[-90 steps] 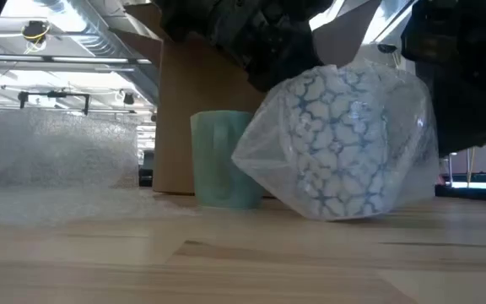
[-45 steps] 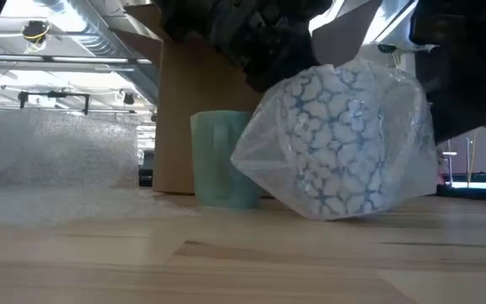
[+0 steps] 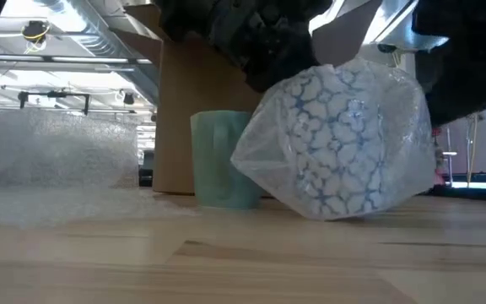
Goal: Wrap mug
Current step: Wrap the bottom white blue floral mug glass
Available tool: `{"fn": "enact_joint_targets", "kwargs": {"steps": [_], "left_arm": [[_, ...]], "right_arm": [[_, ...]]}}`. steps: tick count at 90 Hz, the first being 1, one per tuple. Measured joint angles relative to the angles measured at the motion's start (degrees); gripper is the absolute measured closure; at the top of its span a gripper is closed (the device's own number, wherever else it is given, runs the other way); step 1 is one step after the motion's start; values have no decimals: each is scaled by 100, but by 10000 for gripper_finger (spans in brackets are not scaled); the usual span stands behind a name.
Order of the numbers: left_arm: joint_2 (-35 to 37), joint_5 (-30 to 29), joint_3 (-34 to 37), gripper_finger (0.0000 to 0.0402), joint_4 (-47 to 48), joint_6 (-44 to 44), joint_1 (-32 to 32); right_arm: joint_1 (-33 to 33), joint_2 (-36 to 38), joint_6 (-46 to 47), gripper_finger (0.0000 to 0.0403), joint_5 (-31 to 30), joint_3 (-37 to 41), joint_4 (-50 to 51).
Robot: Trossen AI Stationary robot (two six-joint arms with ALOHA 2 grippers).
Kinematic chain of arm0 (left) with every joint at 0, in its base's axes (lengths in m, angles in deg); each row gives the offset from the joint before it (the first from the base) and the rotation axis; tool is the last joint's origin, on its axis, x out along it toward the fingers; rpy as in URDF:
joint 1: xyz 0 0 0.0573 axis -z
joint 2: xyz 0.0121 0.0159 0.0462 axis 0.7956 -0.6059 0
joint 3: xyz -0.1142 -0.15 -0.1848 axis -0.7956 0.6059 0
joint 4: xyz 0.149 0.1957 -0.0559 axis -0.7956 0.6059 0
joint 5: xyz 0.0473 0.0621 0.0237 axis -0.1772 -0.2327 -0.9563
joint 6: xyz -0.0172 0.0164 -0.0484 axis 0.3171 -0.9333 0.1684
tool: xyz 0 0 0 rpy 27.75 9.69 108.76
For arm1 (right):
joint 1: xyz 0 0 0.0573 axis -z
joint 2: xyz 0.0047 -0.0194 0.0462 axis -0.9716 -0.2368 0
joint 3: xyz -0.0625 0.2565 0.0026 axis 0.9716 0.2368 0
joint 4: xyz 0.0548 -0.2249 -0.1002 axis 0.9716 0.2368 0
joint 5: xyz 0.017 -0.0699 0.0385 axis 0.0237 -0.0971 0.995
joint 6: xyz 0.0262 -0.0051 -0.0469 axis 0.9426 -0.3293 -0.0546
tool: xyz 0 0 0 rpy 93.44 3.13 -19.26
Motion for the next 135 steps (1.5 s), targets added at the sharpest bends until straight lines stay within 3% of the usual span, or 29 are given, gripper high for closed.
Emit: {"fn": "enact_joint_targets", "kwargs": {"steps": [13, 37, 71, 104, 122, 135], "left_arm": [[-11, 0, 5, 402, -124, 2, 2], [-11, 0, 7, 402, -154, 70, 2], [42, -216, 5, 402, -95, 238, 48], [718, -609, -90, 402, 140, 32, 70], [782, -1440, -87, 402, -9, -380, -7], [494, -1190, -92, 402, 25, -293, -216]], "right_arm": [[0, 47, -809, 403, -432, -2, -681], [2, 47, -2398, 403, -359, -4, -2201], [413, -267, -2246, 403, 929, -26, -2291], [407, -283, -2389, 403, 987, -111, -2192], [404, -285, -2407, 403, 955, -114, -2185], [402, -288, -2407, 403, 886, -109, -2173]]}}
